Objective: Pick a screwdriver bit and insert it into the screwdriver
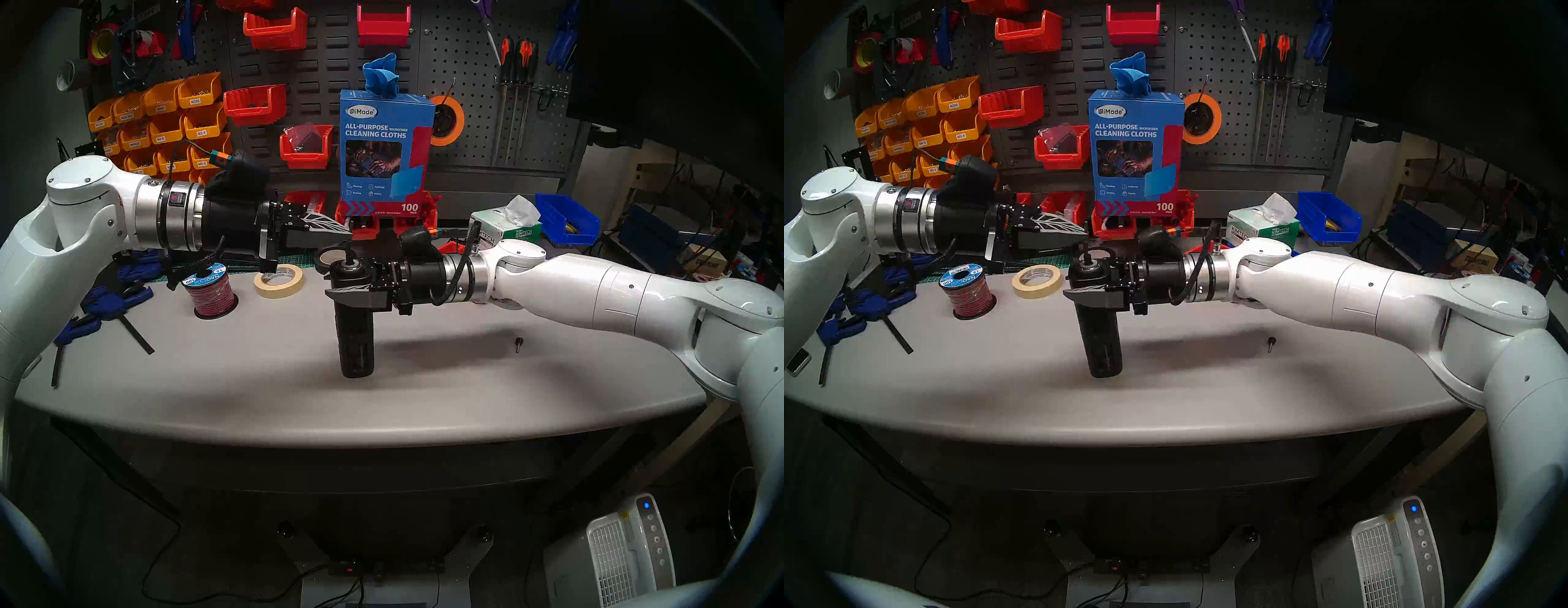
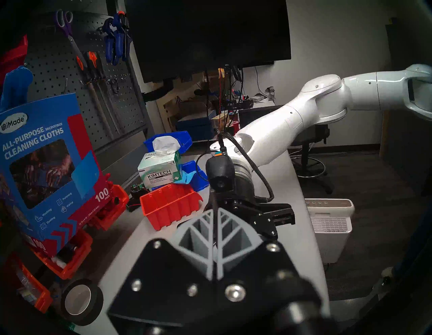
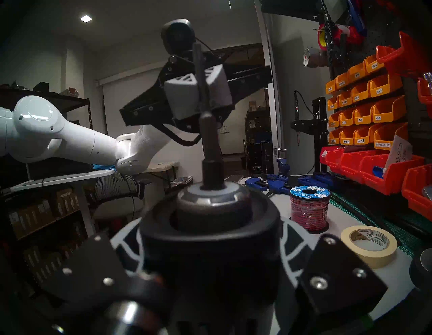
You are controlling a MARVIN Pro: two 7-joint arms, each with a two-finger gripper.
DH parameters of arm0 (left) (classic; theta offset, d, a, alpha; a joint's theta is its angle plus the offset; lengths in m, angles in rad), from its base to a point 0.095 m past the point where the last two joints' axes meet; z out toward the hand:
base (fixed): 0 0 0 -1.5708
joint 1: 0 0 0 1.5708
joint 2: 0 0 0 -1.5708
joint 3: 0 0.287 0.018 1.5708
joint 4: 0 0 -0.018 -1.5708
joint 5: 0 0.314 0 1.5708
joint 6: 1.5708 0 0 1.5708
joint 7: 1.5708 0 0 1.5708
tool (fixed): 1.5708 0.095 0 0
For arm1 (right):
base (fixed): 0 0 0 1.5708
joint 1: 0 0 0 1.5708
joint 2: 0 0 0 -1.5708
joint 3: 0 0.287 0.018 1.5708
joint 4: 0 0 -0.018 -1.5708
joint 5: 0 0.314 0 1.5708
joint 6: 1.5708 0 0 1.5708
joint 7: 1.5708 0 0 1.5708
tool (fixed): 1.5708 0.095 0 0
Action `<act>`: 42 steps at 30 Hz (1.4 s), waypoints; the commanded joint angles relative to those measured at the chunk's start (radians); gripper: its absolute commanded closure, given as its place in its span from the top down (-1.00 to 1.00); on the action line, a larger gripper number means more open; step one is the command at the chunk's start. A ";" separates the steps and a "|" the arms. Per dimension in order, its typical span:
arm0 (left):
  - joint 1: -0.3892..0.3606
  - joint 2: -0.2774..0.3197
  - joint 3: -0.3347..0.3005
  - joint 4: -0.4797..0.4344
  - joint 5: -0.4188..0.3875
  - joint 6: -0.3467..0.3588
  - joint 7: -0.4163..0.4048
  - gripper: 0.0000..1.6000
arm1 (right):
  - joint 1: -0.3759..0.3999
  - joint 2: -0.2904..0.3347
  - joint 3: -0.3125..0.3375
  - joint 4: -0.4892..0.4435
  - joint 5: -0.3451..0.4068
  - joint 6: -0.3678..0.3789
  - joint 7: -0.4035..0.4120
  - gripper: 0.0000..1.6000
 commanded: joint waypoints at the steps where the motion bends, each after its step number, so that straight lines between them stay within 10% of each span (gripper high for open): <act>1: 0.017 0.008 -0.038 -0.012 -0.022 -0.027 0.008 -1.00 | 0.022 -0.006 0.020 0.010 0.007 -0.002 0.020 -0.57; 42: 0.133 -0.006 -0.124 -0.024 -0.132 -0.038 0.086 -1.00 | 0.020 -0.032 0.018 0.036 0.011 0.007 0.033 -0.55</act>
